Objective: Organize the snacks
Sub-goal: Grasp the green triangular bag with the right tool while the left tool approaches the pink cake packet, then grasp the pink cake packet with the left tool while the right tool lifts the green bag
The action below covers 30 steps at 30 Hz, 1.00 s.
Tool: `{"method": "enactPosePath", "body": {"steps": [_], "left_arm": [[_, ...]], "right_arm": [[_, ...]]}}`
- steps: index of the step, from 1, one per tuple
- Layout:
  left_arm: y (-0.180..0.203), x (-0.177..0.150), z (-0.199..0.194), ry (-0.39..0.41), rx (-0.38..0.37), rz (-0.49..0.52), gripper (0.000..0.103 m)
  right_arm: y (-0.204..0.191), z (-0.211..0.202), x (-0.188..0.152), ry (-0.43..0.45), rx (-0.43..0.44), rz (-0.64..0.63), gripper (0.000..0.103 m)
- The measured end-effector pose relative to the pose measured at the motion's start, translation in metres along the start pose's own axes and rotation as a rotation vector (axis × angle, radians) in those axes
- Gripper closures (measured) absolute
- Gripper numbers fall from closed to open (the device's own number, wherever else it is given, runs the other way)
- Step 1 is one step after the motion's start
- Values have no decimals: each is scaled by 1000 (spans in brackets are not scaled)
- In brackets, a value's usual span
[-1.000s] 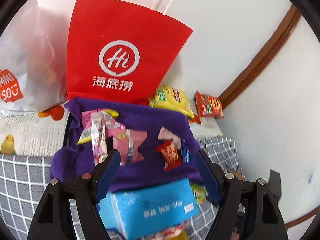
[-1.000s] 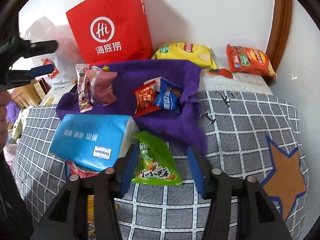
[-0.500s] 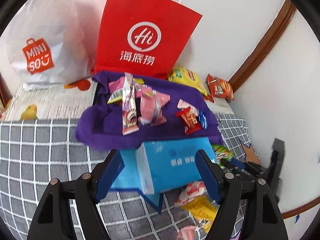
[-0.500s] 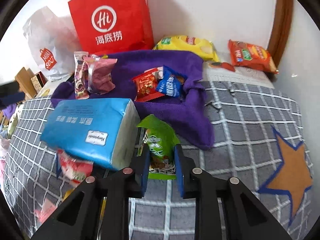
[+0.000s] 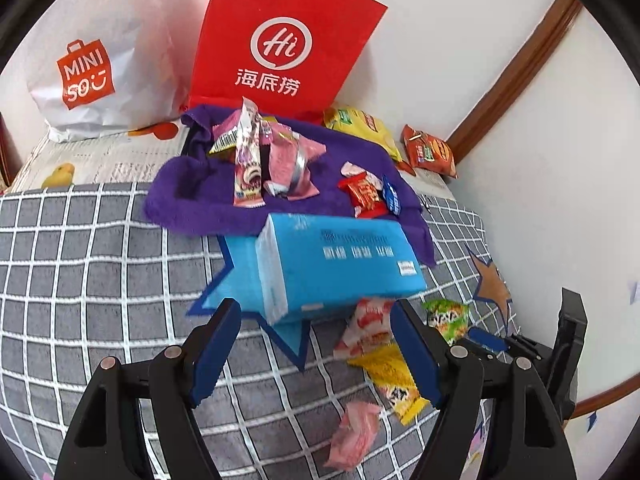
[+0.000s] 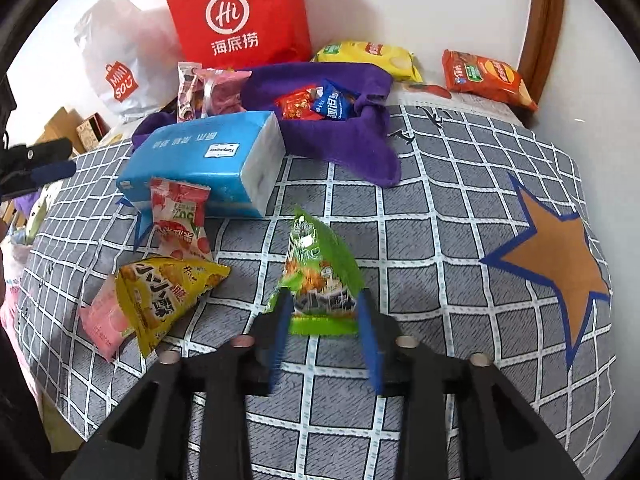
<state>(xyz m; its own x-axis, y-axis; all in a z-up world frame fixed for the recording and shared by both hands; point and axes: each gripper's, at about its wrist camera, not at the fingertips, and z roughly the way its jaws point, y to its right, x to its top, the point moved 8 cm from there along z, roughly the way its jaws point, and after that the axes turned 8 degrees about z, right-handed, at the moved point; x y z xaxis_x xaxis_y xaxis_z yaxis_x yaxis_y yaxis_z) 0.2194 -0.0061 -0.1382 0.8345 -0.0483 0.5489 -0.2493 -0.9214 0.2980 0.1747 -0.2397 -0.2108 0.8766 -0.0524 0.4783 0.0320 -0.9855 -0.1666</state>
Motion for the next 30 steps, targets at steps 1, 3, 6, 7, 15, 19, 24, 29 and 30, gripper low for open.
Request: {"method": "enactPosePath", "body": {"steps": [1,3,6,7,15,19,24,29,30], "left_arm": [[0,-3,0,-2,3,2,28],[0,-9,2,-13,8,-4,28],[0,-19,4,-29,15,-8,28],[0,-22,4,-33,18,-7,28],[12,-56,11,-83,48,56,28],[21,-72,22,-115,15,66,28],[42,-87,32,-123,-2,141,28],[53,-106,49,-167,38,222,29],[55,-111,53,-173,49,239,29]], "right_arm": [[0,-2,0,12,4,5,53],[-3,-4,2,48,11,10,50],[-7,-1,8,65,10,12,44],[-10,2,11,72,16,12,43],[-11,36,16,53,-19,17,55],[-7,31,10,76,-23,-1,57],[18,17,3,114,-62,33,57],[27,20,-1,121,-33,68,57],[27,21,-2,126,-37,65,56]]}}
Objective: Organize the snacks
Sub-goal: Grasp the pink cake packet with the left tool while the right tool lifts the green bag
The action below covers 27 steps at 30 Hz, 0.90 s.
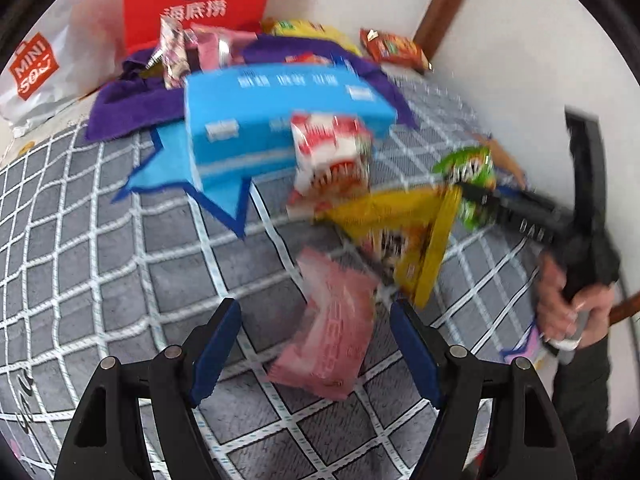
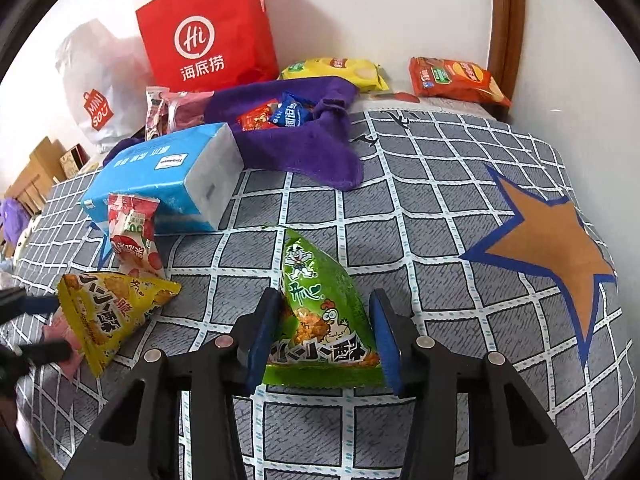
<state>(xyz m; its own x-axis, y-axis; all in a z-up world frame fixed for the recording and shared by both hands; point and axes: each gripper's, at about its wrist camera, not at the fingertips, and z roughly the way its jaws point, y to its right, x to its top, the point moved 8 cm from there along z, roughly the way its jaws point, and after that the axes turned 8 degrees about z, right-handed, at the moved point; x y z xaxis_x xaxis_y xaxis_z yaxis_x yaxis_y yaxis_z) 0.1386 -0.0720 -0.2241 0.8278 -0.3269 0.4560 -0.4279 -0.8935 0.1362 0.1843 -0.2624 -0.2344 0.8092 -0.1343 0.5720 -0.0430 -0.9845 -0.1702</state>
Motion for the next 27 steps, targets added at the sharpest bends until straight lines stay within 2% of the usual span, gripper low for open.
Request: {"method": "enactPosePath", "body": {"steps": [7,9,10,15,21,23,27], "left_arm": [[9,-8,3,45,134,100,32],[8,-7,2,68,184,118,47],[8,-6,0,78,193,110,64],[-20,7,-16,117,259,25,65],[-57,7,-3,90,309,-103,65],[-63,2,-2,115,299,-152,65],[-63,2,-1,143,334,-156,64]], "right_arm": [[4,9,-2,-17,38,31,52],[3,10,-2,-18,40,25,51],[3,10,-3,-15,33,20,51],[-3,11,-4,-7,-3,-19,49],[1,11,-3,-11,27,4,48],[1,11,-3,-9,35,12,48],[1,10,-3,-8,36,15,48]]}}
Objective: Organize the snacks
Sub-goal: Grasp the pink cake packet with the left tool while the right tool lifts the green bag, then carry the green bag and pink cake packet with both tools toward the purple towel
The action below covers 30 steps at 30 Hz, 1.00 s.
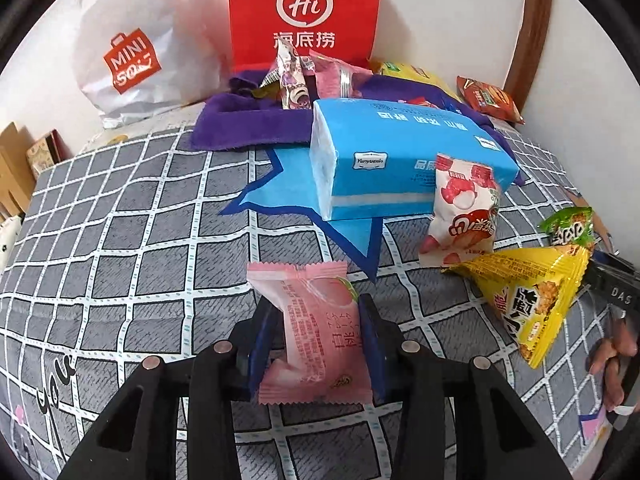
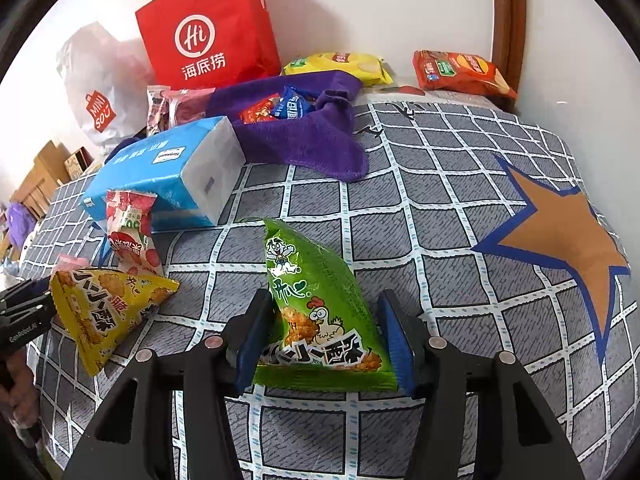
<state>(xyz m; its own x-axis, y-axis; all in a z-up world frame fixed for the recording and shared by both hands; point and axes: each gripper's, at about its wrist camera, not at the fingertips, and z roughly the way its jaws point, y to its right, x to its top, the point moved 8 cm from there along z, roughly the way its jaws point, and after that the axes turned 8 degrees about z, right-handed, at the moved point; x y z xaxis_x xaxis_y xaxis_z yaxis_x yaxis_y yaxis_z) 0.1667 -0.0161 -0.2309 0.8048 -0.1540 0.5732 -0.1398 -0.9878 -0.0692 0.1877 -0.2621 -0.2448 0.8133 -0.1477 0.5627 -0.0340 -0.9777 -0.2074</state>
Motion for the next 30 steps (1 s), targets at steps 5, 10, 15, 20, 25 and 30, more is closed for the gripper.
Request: {"method": "enactPosePath", "body": {"steps": [5,10,15,20,25,30], "left_arm": [[0,3,1,-3,16,3,62],[1,2,0,-4,15,2,62],[0,2,0,-3,8,-4,62],[-1,2,-1,2,-3,-19,64],[-4,2,-7,-18,-33,-51,65],[-18,14,-40,12,-56,-83,65]], "right_arm": [[0,1,0,0,-14,-12,48],[-3,2,-1,-2,-41,-37,48],[-3,2,-1,-8,-44,-44,47],[-1,1,-1,-4,-35,-36,48],[-1,-1,0,1,-15,-31,50],[-5,-9,3,33,-48,-56,52]]}}
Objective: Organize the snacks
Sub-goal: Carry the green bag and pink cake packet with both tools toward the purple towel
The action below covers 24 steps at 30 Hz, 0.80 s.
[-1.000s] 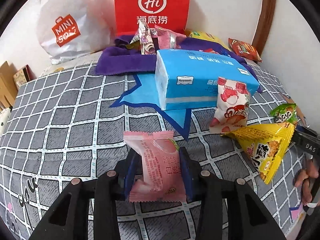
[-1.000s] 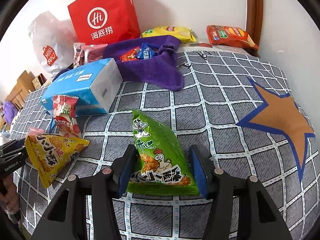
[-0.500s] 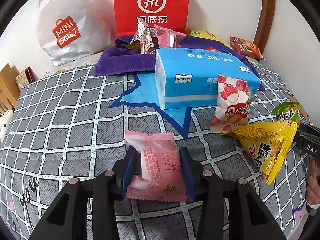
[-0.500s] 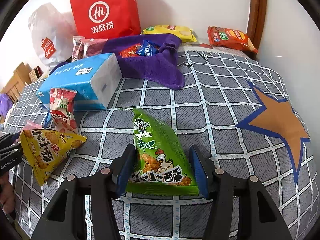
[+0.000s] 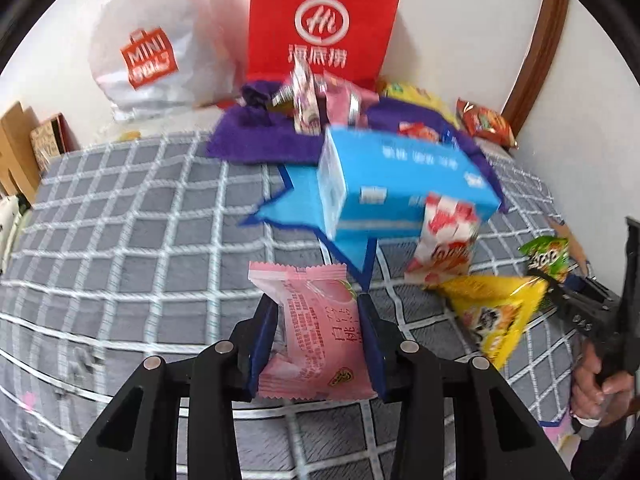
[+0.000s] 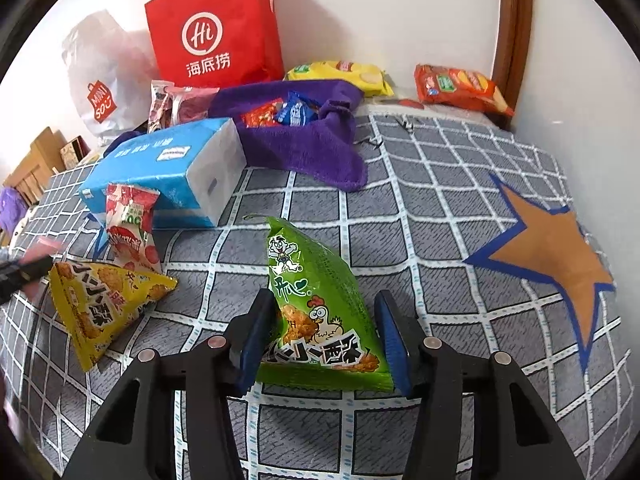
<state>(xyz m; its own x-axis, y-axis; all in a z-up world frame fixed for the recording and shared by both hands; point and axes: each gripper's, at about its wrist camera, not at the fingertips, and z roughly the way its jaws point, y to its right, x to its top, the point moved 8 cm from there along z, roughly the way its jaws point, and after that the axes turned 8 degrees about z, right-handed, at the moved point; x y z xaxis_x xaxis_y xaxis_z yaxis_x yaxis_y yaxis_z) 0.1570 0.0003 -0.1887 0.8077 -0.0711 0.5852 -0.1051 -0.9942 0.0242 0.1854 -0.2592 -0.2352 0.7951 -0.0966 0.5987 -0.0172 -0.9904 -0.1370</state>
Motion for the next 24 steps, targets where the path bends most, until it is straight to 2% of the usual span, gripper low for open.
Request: {"method": "enactPosePath", "body": {"steps": [3,8,15,24], "left_arm": [[-9,10,-24,-6,29,-9,65],[-16,24,-57,8,-13,-6,65],[-32,50,-97,65,-18,1,65],[-37,50,-120,80,-62,-13,65]], "right_arm": [[-8,-6,5,-5,14,11,52],[-32,-16,19,3,21,-28,52],[-62,-31,54,36,33,-22,53],[-105,-42,97,88,37,-46,54]]}}
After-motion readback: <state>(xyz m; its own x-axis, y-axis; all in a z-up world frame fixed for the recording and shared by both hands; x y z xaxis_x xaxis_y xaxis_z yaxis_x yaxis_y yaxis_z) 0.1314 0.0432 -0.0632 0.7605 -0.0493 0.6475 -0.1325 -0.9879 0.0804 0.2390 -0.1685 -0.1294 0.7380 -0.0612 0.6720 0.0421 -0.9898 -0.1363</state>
